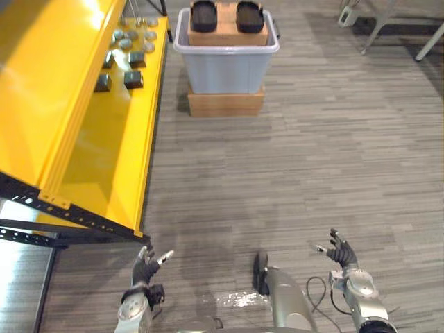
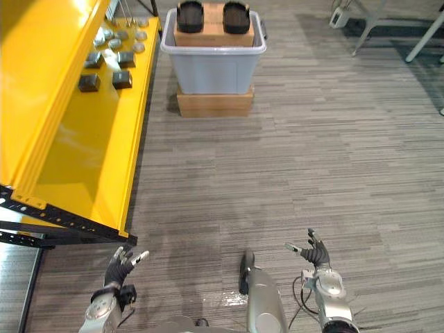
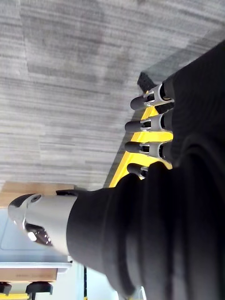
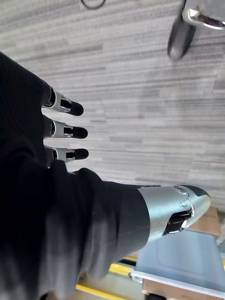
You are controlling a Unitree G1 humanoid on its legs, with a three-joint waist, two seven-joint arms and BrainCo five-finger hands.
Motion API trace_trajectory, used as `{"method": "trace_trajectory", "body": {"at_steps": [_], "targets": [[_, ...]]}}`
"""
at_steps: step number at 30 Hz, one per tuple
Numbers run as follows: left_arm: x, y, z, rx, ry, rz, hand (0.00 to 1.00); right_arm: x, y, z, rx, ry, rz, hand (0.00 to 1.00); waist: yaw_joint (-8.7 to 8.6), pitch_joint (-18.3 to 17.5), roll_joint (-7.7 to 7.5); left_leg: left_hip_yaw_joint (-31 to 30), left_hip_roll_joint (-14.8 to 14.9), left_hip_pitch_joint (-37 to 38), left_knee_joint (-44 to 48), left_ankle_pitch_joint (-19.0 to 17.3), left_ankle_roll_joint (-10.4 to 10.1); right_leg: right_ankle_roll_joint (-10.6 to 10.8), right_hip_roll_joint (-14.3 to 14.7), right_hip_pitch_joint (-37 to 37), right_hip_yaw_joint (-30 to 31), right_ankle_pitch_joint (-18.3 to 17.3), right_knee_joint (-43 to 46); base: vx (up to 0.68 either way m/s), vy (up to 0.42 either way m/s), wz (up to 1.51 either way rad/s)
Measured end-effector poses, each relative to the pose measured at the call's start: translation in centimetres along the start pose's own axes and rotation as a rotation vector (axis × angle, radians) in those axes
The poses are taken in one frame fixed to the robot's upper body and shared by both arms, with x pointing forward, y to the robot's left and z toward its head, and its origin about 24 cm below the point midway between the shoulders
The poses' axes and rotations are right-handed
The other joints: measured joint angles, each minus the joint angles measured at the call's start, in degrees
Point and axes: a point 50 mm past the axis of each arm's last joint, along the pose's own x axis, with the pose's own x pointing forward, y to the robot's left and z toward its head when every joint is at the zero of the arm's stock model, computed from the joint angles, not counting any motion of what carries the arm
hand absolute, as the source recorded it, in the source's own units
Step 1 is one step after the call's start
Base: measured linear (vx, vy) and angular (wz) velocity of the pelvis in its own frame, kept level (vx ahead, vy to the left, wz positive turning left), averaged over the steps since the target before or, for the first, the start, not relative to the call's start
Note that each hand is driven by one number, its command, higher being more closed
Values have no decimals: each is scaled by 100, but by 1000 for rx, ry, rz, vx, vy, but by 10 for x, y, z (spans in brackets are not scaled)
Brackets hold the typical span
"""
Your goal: Walk over and take plastic housings, then place them on the shelf
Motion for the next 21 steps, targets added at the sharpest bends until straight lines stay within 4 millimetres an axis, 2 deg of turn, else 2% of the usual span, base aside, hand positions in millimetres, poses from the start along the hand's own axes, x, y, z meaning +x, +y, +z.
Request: {"method": "trace_trajectory", "body": {"at_steps": [1,2,3,4,5,6,7,8,10,12,14,15,16,17,18,19,20,21], "targets": [[0,1,0,1,0,4,0,-1,0,1,-4,-6,2,0,-24,-3,-62,-72,-23,128,23,-66,-110,-252,-21,-2,16,328,-30,554,-176,53],[0,-3,-3,-7,12,3,0,-1,-2,2,-17,-12,0,0,-36,42,21,-113,29,247,69,-106,-163,-486,-18,-31,51,652,272,541,-166,17],[1,-9,-5,-18,22,-7,0,4,-1,10,-25,-33,7,0,-10,39,205,-101,266,79,530,-15,-350,-626,75,-152,-136,156,871,647,-247,9],[1,-9,-4,-21,20,-7,0,6,2,14,-28,-43,18,0,-11,45,220,-145,336,-140,1111,201,-450,-634,85,-122,-182,-166,1081,771,-311,8],[0,-10,-7,-28,29,-6,0,5,5,13,-28,-41,26,0,-8,68,264,-93,455,-570,2324,762,-452,-700,208,206,-256,-476,1067,653,-308,20],[-1,-10,-9,-30,38,-4,0,4,6,11,-29,-37,32,0,0,78,285,-45,576,-824,3007,1258,-452,-729,276,481,-291,-592,956,688,-289,24],[-4,-9,-13,-30,50,-2,0,4,12,11,-34,-35,52,0,25,87,300,79,937,-1396,4442,1501,-505,-787,467,1073,-329,-683,577,689,-269,6],[-5,-8,-15,-27,59,1,0,4,19,12,-27,-42,71,0,96,124,250,406,1250,-1887,5615,1353,-276,-826,639,1684,-256,-707,147,666,-250,-5],[-5,-8,-17,-30,64,0,0,5,22,13,4,-48,67,0,318,203,121,843,1324,-2503,6324,1102,-6,-852,701,2480,-16,-725,-443,595,-192,-37],[-6,-7,-18,-31,67,5,0,9,23,18,13,-57,65,0,441,227,83,1057,1094,-3164,5947,878,17,-852,693,3049,168,-725,-950,544,-109,-44],[-6,-8,-18,-33,66,4,0,10,23,19,13,-55,59,0,634,264,29,1083,617,-3739,4095,716,8,-786,584,3574,379,-823,-1343,516,-6,-52],[-6,-8,-18,-33,67,4,0,10,22,18,11,-49,57,0,647,275,-1,1067,476,-3763,3443,737,-18,-744,531,3679,423,-901,-1373,515,40,-40],[-7,-9,-19,-40,69,3,0,10,20,16,14,-41,49,0,662,282,-11,942,219,-3757,2025,926,-132,-633,481,3930,467,-1009,-1470,516,71,-35],[-10,-9,-23,-44,83,5,0,10,17,15,14,-38,39,0,664,233,68,784,110,-3722,763,1287,-162,-520,486,4143,505,-1168,-1566,638,125,-37],[-11,-9,-24,-45,86,5,0,10,16,15,11,-37,34,0,663,203,129,722,86,-3748,367,1529,-109,-404,513,4252,585,-1334,-1588,638,190,-38],[-11,-7,-25,-43,94,12,0,9,16,11,12,-22,34,0,677,182,101,713,20,-3715,467,2017,4,-307,438,4407,623,-1476,-1575,672,222,-22],[-12,-6,-27,-51,98,22,0,6,17,5,11,-3,39,0,668,63,-50,682,-167,-3679,454,2412,326,-112,248,4462,591,-1601,-1447,591,206,-6],[-12,-7,-27,-57,98,23,0,5,18,2,13,6,40,0,658,-9,-134,672,-280,-3699,558,2488,449,-28,115,4366,597,-1653,-1181,638,206,4]]}}
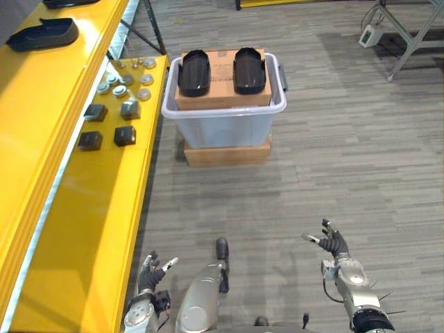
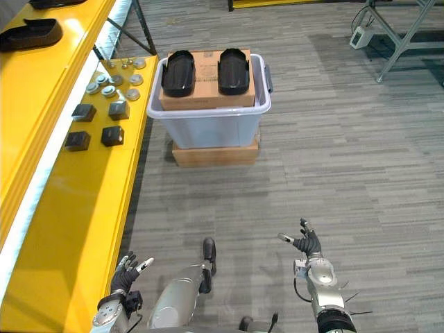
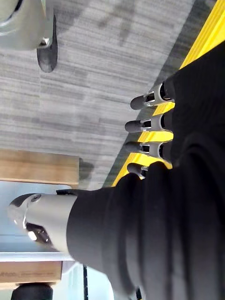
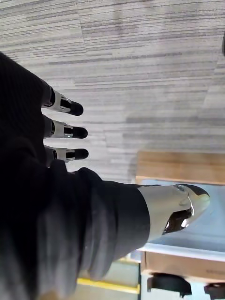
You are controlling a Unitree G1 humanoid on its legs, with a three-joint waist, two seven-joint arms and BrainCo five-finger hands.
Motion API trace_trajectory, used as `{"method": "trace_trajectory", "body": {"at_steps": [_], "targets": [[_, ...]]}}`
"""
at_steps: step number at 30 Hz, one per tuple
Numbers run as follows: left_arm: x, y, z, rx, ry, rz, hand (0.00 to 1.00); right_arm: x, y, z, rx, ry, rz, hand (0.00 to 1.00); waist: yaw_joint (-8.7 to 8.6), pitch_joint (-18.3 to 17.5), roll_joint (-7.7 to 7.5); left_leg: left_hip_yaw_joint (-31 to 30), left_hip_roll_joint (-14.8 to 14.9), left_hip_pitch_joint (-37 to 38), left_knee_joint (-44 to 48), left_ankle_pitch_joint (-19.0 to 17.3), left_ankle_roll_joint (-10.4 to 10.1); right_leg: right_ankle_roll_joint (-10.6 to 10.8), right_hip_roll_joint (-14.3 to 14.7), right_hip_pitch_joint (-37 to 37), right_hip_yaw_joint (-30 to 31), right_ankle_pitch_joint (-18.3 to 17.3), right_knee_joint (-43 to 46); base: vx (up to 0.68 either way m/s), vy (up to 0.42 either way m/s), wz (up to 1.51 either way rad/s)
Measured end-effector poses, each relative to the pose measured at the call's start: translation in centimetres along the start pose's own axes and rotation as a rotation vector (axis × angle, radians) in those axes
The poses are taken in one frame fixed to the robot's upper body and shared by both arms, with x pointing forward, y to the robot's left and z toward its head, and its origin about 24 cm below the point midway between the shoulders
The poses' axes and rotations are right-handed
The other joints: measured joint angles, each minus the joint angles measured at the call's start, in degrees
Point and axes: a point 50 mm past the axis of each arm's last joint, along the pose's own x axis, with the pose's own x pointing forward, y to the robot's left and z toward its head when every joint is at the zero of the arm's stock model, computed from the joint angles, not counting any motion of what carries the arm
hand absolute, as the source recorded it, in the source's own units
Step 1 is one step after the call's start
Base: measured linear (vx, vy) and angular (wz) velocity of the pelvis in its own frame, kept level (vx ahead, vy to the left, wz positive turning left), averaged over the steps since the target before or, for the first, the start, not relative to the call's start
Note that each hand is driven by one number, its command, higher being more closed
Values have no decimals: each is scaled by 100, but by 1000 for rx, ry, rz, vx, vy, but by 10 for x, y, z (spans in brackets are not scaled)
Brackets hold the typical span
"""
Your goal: Walk over and take plastic housings, then place them on the shelf
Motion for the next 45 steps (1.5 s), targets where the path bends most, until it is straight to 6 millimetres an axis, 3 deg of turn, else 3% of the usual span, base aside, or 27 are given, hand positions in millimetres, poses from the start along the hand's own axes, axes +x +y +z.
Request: {"method": "trace_trajectory", "body": {"at_steps": [1,2,5,6,8,10,12,13,14,15,16,17,18,20,21,23,25,29,30,31,33,35,39,42,45], "targets": [[1,-1,0,-2,1,-3,0,-1,0,-2,1,5,0,0,5,-19,-31,12,-39,-12,126,-75,109,72,-70,-115,20,-44,321,518,176,8],[1,-2,-2,-2,12,-4,0,-3,0,-7,5,23,0,0,-8,-26,-73,32,-121,102,300,-372,175,130,-211,-396,28,-66,1252,735,258,14],[1,1,-6,7,33,4,0,-13,-3,-27,13,90,-12,0,-33,-31,-123,-12,-382,947,448,-1050,321,1143,-590,-1328,213,614,4469,627,199,17],[1,4,-4,15,28,7,0,-14,-1,-31,19,99,-9,0,-67,-34,-117,-70,-449,1450,365,-1274,371,871,-797,-1825,128,579,5778,564,143,19],[2,7,-3,20,26,12,0,-17,3,-34,28,109,-1,0,-176,-53,-86,-240,-471,2117,30,-1411,393,351,-960,-2407,-210,322,6380,470,96,31],[3,7,-1,25,18,10,0,-18,6,-34,36,106,5,0,-340,-59,-82,-449,-440,2604,-287,-1452,376,152,-1003,-3010,-485,175,6067,539,23,55],[4,6,0,28,16,4,0,-18,6,-35,36,110,9,0,-363,-21,-49,-570,-348,2928,-415,-1521,319,131,-938,-3438,-669,119,5000,527,-45,43],[5,5,2,29,11,-1,0,-20,6,-38,37,120,12,0,-369,-21,-44,-606,-264,3105,-441,-1545,278,157,-798,-3531,-698,204,3809,396,-82,38],[5,6,2,32,8,1,0,-21,6,-40,42,127,14,0,-364,-25,-59,-702,-203,3262,-442,-1624,158,255,-591,-3463,-616,546,2496,501,-124,42],[5,7,3,35,7,2,0,-22,6,-41,44,129,13,0,-365,-31,-80,-717,-184,3345,-441,-1708,49,261,-525,-3437,-545,779,1921,582,-178,46],[5,10,3,43,6,7,0,-23,5,-42,44,133,13,0,-359,-79,-171,-747,-182,3483,-399,-1974,-72,244,-433,-3434,-378,1294,1278,590,-238,58],[4,14,2,52,11,15,0,-25,4,-46,45,144,11,0,-373,-144,-275,-918,-194,3619,-207,-2354,-173,-108,-405,-3433,-245,1747,1322,499,-242,71],[3,14,-1,47,20,15,0,-27,2,-48,49,153,3,0,-407,-148,-232,-1050,-130,3663,81,-2509,-308,-252,-384,-3437,-316,1918,1628,516,-266,60],[-3,10,-7,30,34,12,0,-28,2,-49,77,154,-4,0,-406,-217,-29,-924,229,3075,1602,-2445,-507,-320,-204,-3131,-519,1641,1499,527,-276,35],[-5,5,-9,7,35,3,0,-28,1,-44,96,126,-13,0,-383,-191,133,-685,610,2484,2889,-2253,-811,-423,54,-2767,-619,1622,1139,456,-248,16],[-9,7,-15,-17,52,6,0,-27,4,-42,140,115,-16,0,-313,-206,226,-295,1128,1943,3889,-2293,-807,-577,374,-2188,-639,1628,650,423,-175,-7],[-9,5,-15,-26,52,2,0,-26,5,-39,169,101,-25,0,-303,-190,140,-184,1152,1786,3580,-2313,-780,-587,378,-1900,-610,1620,449,364,-112,-13],[-5,-3,-6,-58,16,-12,0,-24,-8,-32,232,67,-95,0,-277,-197,146,-258,1105,1689,1581,-2254,-800,-542,326,-1625,-381,1595,253,263,23,-33],[-2,-6,-1,-61,1,-20,0,-26,-14,-34,240,71,-126,0,-314,-207,188,-319,1107,1767,877,-1994,-821,-458,301,-1582,-346,1542,254,128,105,-14],[-1,-8,1,-65,-6,-24,0,-29,-20,-38,247,79,-149,0,-339,-229,257,-340,1127,1840,532,-1470,-821,-371,323,-1527,-316,1487,262,175,198,-19],[-1,-8,2,-66,-11,-23,0,-36,-21,-46,255,101,-165,0,-331,-304,173,-247,1004,2058,319,-1367,-861,-212,176,-1441,-238,1415,269,140,208,-14],[0,-6,3,-66,-13,-18,0,-46,-22,-56,258,125,-175,0,-330,-393,46,-10,815,2217,54,-1349,-770,-58,-19,-1476,-59,1404,253,84,179,-24],[-4,-1,-2,-56,2,-10,0,-48,-27,-56,279,119,-206,0,-332,-418,45,292,708,2375,-85,-1403,-661,61,-122,-1483,199,1421,210,34,105,-35],[-6,6,-5,-39,12,-9,0,-45,-31,-36,274,31,-212,0,-333,-452,51,407,641,2450,-275,-1406,-649,103,-147,-1563,349,1450,138,33,47,-29],[-7,7,-5,-30,13,-12,0,-41,-39,-2,240,-110,-232,0,-334,-462,39,438,612,2468,-378,-1392,-636,121,-147,-1577,435,1476,56,66,16,-9]]}}
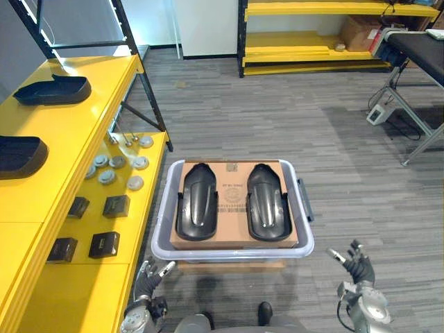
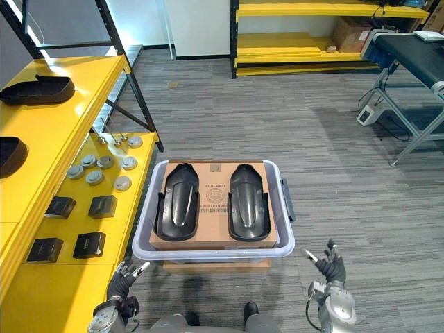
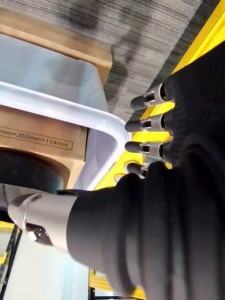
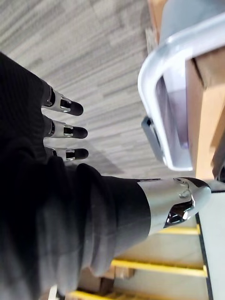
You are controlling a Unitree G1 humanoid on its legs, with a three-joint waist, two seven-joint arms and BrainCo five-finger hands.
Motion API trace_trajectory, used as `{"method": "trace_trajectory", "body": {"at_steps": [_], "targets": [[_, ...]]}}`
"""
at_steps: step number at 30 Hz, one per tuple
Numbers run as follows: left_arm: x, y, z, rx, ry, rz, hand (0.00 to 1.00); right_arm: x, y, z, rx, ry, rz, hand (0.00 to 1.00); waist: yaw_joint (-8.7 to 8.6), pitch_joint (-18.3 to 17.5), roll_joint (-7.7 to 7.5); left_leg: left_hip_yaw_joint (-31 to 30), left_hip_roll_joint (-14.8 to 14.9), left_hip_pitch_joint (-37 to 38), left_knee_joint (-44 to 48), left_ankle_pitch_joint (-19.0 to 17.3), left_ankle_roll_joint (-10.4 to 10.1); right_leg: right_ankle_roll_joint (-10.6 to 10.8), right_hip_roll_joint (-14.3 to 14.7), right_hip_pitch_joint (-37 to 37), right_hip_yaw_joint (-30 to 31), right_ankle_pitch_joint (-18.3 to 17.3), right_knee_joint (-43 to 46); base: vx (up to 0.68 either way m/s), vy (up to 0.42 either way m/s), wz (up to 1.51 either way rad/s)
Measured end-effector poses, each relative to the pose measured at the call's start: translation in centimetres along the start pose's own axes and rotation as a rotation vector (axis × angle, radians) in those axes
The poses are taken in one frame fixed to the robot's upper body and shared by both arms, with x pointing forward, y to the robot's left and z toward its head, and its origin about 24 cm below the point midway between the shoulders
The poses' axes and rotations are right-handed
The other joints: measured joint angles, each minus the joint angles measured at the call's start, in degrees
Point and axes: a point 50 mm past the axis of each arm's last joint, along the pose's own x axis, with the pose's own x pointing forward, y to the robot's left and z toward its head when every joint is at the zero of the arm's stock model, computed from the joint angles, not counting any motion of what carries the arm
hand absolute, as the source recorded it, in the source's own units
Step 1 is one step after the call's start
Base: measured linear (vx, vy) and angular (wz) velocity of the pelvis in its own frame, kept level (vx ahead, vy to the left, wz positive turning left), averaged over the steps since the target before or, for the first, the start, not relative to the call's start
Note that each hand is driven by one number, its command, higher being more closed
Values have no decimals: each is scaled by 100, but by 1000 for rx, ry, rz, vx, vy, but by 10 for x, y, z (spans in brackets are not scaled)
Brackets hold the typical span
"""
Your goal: Walk over and take plastic housings, then place them on the shelf
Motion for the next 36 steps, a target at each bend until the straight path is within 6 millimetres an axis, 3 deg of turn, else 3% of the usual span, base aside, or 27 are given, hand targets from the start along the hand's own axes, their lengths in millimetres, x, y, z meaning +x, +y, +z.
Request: {"method": "trace_trajectory", "body": {"at_steps": [3,6,15,19,23,29,34,35,36], "targets": [[0,3,1,27,-1,0,0,9,8,24,-39,-97,29,0,2,-16,-28,5,-46,14,-62,32,37,15,9,0,25,13,-76,74,14,-2],[0,2,1,29,-1,-3,0,15,19,36,-84,-143,64,0,10,-17,-25,-47,-100,-13,-93,40,51,35,20,10,14,30,-160,41,6,3],[0,-5,-1,51,7,-41,0,25,54,60,-356,-258,129,0,78,-5,-9,-427,-245,-161,-276,206,139,38,-85,-21,-314,35,-219,1,2,21],[2,-12,1,59,-2,-63,0,40,65,61,-456,-228,100,0,166,77,34,-691,-348,-449,-299,357,194,73,-183,-189,-560,84,-215,-62,2,32],[5,-17,5,59,-15,-74,0,57,78,73,-515,-224,46,0,320,313,67,-802,-435,-652,-403,533,233,85,-250,-389,-627,201,-228,-97,17,14],[9,-22,13,55,-41,-65,0,77,93,97,-534,-229,-30,0,313,754,97,-897,-504,-1023,-269,633,286,118,-356,-635,-718,360,-248,-92,35,10],[19,-39,39,24,-133,-85,0,101,93,153,-501,-295,-162,0,320,1213,171,-890,-498,-1570,95,620,302,106,-379,-1046,-692,526,-185,-122,42,0],[20,-42,41,18,-140,-94,0,103,92,162,-502,-308,-177,100,323,1239,199,-884,-494,-1652,143,615,307,107,-379,-1107,-681,538,-178,-76,29,-3],[20,-44,42,11,-144,-95,0,105,92,167,-500,-315,-190,100,324,1255,219,-879,-492,-1689,158,615,307,106,-379,-1142,-672,548,-177,-62,25,-6]]}}
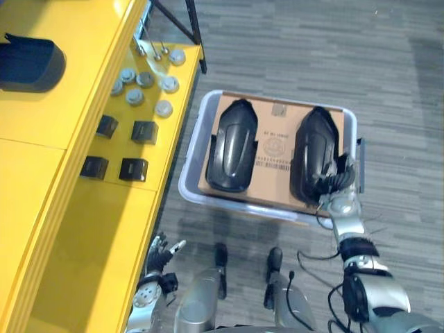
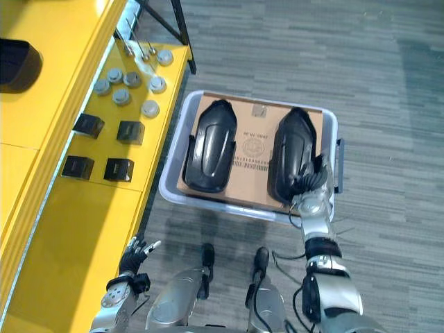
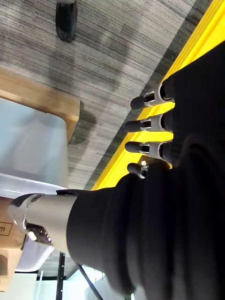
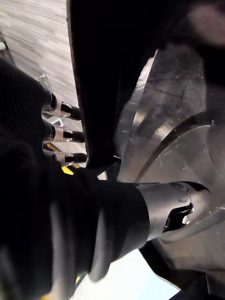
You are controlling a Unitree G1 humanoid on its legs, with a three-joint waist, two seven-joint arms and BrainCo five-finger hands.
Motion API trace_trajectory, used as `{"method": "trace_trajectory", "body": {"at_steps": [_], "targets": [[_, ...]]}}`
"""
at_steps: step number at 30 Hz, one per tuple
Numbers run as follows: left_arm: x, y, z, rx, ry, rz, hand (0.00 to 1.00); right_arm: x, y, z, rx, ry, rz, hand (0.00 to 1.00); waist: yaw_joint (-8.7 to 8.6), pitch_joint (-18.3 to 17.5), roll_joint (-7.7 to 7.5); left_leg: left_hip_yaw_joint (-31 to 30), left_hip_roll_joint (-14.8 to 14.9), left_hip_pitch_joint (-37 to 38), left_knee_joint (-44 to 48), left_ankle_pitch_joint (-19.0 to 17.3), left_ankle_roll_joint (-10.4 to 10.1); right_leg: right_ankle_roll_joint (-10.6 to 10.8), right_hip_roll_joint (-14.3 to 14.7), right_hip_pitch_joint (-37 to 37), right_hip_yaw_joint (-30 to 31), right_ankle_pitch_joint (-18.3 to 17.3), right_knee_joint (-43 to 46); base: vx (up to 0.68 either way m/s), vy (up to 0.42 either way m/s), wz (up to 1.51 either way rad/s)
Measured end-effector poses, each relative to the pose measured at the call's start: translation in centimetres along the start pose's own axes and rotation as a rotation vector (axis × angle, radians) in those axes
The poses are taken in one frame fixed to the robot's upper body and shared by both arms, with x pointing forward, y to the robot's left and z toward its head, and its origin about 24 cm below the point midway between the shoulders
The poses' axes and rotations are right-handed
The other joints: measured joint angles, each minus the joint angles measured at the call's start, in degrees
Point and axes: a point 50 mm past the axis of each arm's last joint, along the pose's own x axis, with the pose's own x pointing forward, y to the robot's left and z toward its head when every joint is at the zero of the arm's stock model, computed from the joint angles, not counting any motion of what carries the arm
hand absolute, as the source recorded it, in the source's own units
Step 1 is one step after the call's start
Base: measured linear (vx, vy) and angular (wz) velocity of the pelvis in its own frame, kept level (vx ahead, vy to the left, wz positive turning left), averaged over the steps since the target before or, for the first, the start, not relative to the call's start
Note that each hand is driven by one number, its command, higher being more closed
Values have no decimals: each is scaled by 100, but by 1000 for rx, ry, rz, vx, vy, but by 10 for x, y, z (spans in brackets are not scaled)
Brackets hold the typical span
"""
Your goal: Walk over and take plastic housings, then place them on the shelf
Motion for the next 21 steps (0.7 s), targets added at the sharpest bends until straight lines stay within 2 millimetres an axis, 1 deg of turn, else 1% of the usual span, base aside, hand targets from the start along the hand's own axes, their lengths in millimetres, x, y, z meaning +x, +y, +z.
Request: {"method": "trace_trajectory", "body": {"at_steps": [2,5,10,13,15,16,18,21], "targets": [[3,-5,4,-16,-12,-4,0,8,-6,12,19,-11,-40,100,3,116,72,41,9,-36,9,1,0,-1,7,-59,55,20,0,-58,24,-9],[3,-5,5,-38,-15,12,0,11,-11,19,50,-23,-80,100,-15,143,83,59,19,-116,6,1,0,-2,16,-150,76,20,0,-9,10,-6],[3,-13,6,-30,-22,-21,0,14,-17,20,84,-16,-101,100,-16,157,76,69,25,-123,-8,2,2,-3,27,-169,97,21,-21,45,5,-3],[3,-15,6,-33,-26,-24,0,10,-9,17,117,2,-78,100,-19,157,75,59,26,-73,-21,2,2,-4,32,-146,130,22,-22,31,6,-7],[3,-16,5,-36,-26,-26,0,6,-6,10,114,16,-67,100,-17,158,73,41,7,10,-46,2,1,-4,31,-77,131,22,-22,10,6,-3],[2,-16,5,-38,-23,-26,0,1,-5,2,111,22,-62,100,-12,156,70,25,7,83,-80,2,1,-4,32,-11,115,22,-22,0,12,4],[2,-16,3,-38,-18,-25,0,-7,-3,-5,115,21,-56,100,-18,160,51,16,3,193,-144,4,-1,-4,20,66,116,21,-22,0,6,2],[2,-15,3,-38,-17,-26,0,-16,-7,-14,116,5,-57,100,-25,149,30,30,-29,270,-215,17,-15,-2,-6,92,118,21,-15,-48,29,-3]]}}
